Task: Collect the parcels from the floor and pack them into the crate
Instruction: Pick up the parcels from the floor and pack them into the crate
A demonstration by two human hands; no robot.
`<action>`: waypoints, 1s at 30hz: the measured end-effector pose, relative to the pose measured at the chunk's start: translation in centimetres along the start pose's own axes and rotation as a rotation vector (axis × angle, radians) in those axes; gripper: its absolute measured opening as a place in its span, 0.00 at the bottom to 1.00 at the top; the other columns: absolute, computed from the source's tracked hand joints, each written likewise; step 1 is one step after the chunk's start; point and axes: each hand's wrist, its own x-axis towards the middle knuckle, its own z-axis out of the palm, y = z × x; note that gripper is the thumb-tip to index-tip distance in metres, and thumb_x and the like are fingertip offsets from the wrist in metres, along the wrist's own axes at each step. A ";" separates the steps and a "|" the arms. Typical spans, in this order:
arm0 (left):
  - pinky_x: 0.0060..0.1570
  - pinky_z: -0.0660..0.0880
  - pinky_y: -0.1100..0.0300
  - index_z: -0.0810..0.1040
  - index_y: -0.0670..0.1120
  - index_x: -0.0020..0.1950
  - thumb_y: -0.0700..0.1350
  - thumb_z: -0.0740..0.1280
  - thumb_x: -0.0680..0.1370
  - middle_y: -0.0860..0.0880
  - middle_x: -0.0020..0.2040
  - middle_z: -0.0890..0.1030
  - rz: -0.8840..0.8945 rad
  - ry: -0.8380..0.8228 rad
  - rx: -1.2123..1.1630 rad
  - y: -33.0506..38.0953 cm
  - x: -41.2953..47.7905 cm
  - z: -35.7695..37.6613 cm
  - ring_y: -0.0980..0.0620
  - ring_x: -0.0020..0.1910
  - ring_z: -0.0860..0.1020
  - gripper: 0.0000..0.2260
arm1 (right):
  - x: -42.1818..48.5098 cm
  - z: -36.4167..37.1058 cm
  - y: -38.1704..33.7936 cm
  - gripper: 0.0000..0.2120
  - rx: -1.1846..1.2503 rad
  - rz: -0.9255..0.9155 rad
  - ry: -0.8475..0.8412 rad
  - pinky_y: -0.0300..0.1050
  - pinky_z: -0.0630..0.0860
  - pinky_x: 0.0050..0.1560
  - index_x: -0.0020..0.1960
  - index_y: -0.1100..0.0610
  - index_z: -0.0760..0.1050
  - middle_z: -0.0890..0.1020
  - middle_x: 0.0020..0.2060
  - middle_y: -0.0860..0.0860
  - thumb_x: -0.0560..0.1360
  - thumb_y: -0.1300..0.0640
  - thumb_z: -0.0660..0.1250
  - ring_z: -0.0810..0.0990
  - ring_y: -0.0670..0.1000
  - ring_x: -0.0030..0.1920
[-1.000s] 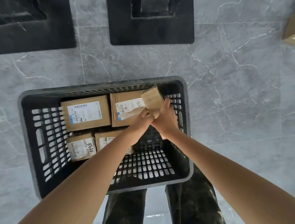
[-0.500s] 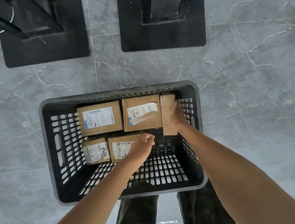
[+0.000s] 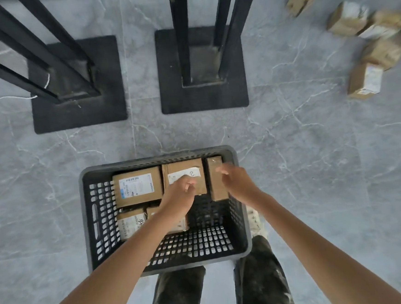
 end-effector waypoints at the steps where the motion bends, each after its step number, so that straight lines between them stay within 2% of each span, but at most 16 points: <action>1: 0.50 0.71 0.61 0.74 0.48 0.60 0.45 0.56 0.81 0.50 0.58 0.78 0.046 0.014 0.008 2.6 -1.1 -1.3 0.55 0.54 0.75 0.11 | -1.4 -2.5 -1.7 0.16 0.013 -0.013 0.030 0.48 0.77 0.56 0.61 0.62 0.75 0.81 0.54 0.59 0.79 0.66 0.53 0.80 0.56 0.55; 3: 0.51 0.71 0.61 0.75 0.48 0.58 0.45 0.57 0.81 0.50 0.56 0.79 0.118 0.038 0.003 8.0 -3.7 -4.2 0.55 0.54 0.76 0.10 | -4.3 -7.9 -5.2 0.14 0.034 -0.052 0.091 0.42 0.75 0.50 0.60 0.60 0.75 0.81 0.53 0.55 0.80 0.64 0.55 0.81 0.54 0.52; 6: 0.52 0.72 0.60 0.74 0.52 0.55 0.46 0.57 0.81 0.54 0.55 0.78 0.221 0.067 0.003 16.3 -8.9 -8.7 0.56 0.53 0.76 0.07 | -9.5 -16.5 -10.7 0.14 0.084 -0.088 0.195 0.38 0.72 0.44 0.61 0.59 0.75 0.81 0.52 0.55 0.79 0.65 0.55 0.81 0.55 0.49; 8: 0.46 0.77 0.57 0.74 0.54 0.54 0.48 0.56 0.81 0.54 0.54 0.79 0.300 0.111 0.036 21.9 -12.9 -11.6 0.53 0.48 0.79 0.07 | -13.6 -22.3 -14.3 0.15 0.099 -0.118 0.269 0.34 0.70 0.38 0.60 0.58 0.76 0.82 0.51 0.56 0.79 0.65 0.55 0.80 0.55 0.45; 10: 0.38 0.76 0.59 0.73 0.56 0.55 0.49 0.55 0.81 0.56 0.53 0.79 0.392 0.157 0.093 27.5 -16.9 -14.2 0.54 0.42 0.80 0.08 | -18.0 -27.9 -17.5 0.14 0.127 -0.157 0.331 0.35 0.71 0.42 0.60 0.56 0.76 0.82 0.51 0.54 0.79 0.63 0.56 0.80 0.54 0.48; 12: 0.35 0.72 0.67 0.73 0.57 0.56 0.49 0.55 0.81 0.58 0.54 0.79 0.497 0.204 0.144 32.8 -21.0 -16.3 0.62 0.42 0.76 0.08 | -22.6 -33.0 -19.9 0.13 0.168 -0.169 0.434 0.39 0.72 0.49 0.59 0.55 0.77 0.82 0.51 0.51 0.79 0.61 0.58 0.80 0.52 0.51; 14: 0.38 0.68 0.71 0.73 0.57 0.55 0.49 0.55 0.81 0.58 0.56 0.78 0.605 0.237 0.150 37.5 -25.4 -17.7 0.64 0.47 0.74 0.08 | -27.2 -37.0 -21.3 0.10 0.254 -0.168 0.560 0.36 0.73 0.46 0.54 0.54 0.78 0.82 0.48 0.50 0.78 0.61 0.60 0.80 0.51 0.49; 16: 0.47 0.70 0.66 0.74 0.54 0.56 0.49 0.56 0.80 0.58 0.56 0.77 0.694 0.260 0.117 41.4 -29.3 -18.3 0.62 0.53 0.72 0.09 | -31.7 -39.8 -22.1 0.11 0.376 -0.197 0.672 0.29 0.70 0.39 0.48 0.49 0.77 0.82 0.43 0.49 0.77 0.63 0.61 0.81 0.52 0.47; 17: 0.50 0.71 0.63 0.74 0.54 0.57 0.49 0.57 0.80 0.57 0.56 0.76 0.735 0.275 0.100 43.1 -30.9 -18.4 0.61 0.55 0.72 0.09 | -33.8 -40.7 -22.0 0.13 0.432 -0.204 0.722 0.30 0.71 0.38 0.45 0.47 0.76 0.82 0.41 0.49 0.77 0.64 0.61 0.81 0.54 0.46; 19: 0.50 0.68 0.67 0.74 0.53 0.58 0.48 0.58 0.80 0.58 0.56 0.75 0.825 0.287 0.104 45.7 -33.6 -17.7 0.61 0.56 0.71 0.10 | -37.3 -41.7 -21.0 0.13 0.512 -0.198 0.806 0.39 0.73 0.44 0.44 0.49 0.76 0.82 0.42 0.52 0.76 0.66 0.61 0.81 0.57 0.47; 21: 0.52 0.66 0.69 0.73 0.52 0.60 0.48 0.58 0.80 0.57 0.58 0.74 0.903 0.269 0.145 47.3 -35.3 -16.3 0.58 0.60 0.70 0.10 | -40.2 -41.9 -19.3 0.09 0.523 -0.165 0.850 0.44 0.73 0.47 0.47 0.53 0.78 0.82 0.42 0.51 0.76 0.65 0.63 0.80 0.52 0.45; 23: 0.62 0.65 0.60 0.70 0.51 0.65 0.51 0.59 0.79 0.54 0.64 0.71 0.922 0.235 0.232 48.2 -36.5 -14.6 0.54 0.67 0.64 0.15 | -42.3 -41.9 -17.1 0.08 0.570 -0.126 0.883 0.40 0.73 0.47 0.47 0.54 0.78 0.81 0.43 0.49 0.76 0.64 0.62 0.79 0.48 0.44; 26: 0.70 0.59 0.48 0.62 0.50 0.72 0.55 0.58 0.79 0.51 0.72 0.63 0.891 0.203 0.324 49.3 -37.3 -12.0 0.52 0.74 0.54 0.23 | -44.6 -42.6 -13.4 0.10 0.669 -0.088 0.983 0.29 0.72 0.42 0.48 0.53 0.77 0.82 0.43 0.50 0.77 0.65 0.60 0.79 0.47 0.44; 30: 0.73 0.53 0.45 0.56 0.50 0.75 0.59 0.56 0.79 0.52 0.75 0.57 0.838 0.143 0.291 51.8 -37.1 -7.5 0.52 0.75 0.47 0.28 | -46.5 -45.5 -7.9 0.11 0.824 -0.067 1.072 0.33 0.72 0.41 0.50 0.55 0.77 0.83 0.41 0.49 0.78 0.66 0.58 0.80 0.42 0.42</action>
